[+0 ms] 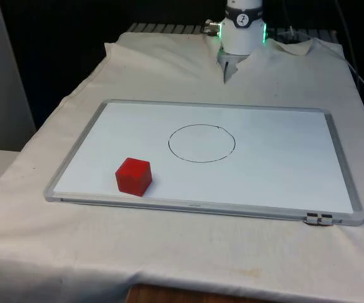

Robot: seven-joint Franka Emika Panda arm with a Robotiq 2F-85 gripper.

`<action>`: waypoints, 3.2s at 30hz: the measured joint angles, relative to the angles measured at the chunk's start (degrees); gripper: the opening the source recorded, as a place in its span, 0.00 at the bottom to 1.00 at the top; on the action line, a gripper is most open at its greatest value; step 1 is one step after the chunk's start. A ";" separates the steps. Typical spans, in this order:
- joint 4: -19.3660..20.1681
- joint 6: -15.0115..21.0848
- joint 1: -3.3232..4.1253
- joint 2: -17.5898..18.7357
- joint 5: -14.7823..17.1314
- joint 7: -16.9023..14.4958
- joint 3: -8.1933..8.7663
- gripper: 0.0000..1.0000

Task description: Push the cube into the marked area.

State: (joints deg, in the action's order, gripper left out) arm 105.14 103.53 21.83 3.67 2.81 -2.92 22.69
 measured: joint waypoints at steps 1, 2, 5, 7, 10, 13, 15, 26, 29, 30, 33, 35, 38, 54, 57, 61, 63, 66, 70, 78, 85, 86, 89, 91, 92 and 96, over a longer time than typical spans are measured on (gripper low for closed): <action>0.00 0.00 0.00 0.00 0.00 0.00 0.00 0.91; 0.00 0.00 0.00 0.00 0.00 0.00 0.00 0.86; 0.00 0.00 0.00 0.00 0.00 0.00 0.00 0.62; 0.00 0.00 0.00 0.00 0.00 0.00 0.00 0.52; 0.00 0.00 0.00 0.00 0.00 0.00 0.00 0.42; 0.00 0.00 0.00 0.00 0.00 0.00 0.00 0.23; 0.00 0.00 0.00 0.00 0.00 0.00 0.00 0.14; 0.17 1.32 -0.46 0.34 0.11 -3.09 2.69 0.00; 0.29 2.86 -0.63 1.20 0.69 -4.64 3.84 0.00; 0.29 3.32 -0.69 1.49 0.92 -5.10 4.18 0.00; 0.29 4.18 -0.74 2.06 1.43 -5.96 4.81 0.00; 0.29 4.70 -0.80 2.35 1.66 -6.42 5.16 0.00; 0.17 6.30 -0.86 3.38 2.52 -7.73 6.02 0.00; -1.38 13.24 -0.92 9.00 4.87 -12.43 7.22 0.00; -1.43 14.90 -0.92 10.14 4.93 -13.46 7.22 0.00; -1.43 17.13 -1.09 11.86 5.33 -14.84 7.28 0.00; -1.43 17.13 -1.09 11.86 5.33 -14.84 7.28 0.00; -1.72 18.85 -1.43 13.46 6.53 -16.44 7.96 0.00; -3.09 20.57 -1.89 16.39 9.22 -19.14 9.05 0.00; -7.28 22.52 -2.69 23.26 15.36 -24.52 11.57 0.00; -9.34 23.72 -3.09 26.70 18.62 -27.67 12.49 0.00; -9.45 24.06 -3.09 27.04 18.91 -28.19 12.49 0.00; -9.34 25.10 -3.09 27.56 19.65 -30.08 12.49 0.00; -9.22 25.44 -3.09 27.67 19.71 -30.54 12.43 0.00; -9.05 25.90 -3.04 27.79 19.88 -31.05 12.43 0.00; -8.37 27.73 -3.04 28.36 20.51 -33.23 12.26 0.00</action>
State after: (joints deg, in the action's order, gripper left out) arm 96.77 131.26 18.79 32.03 23.32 -36.15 34.95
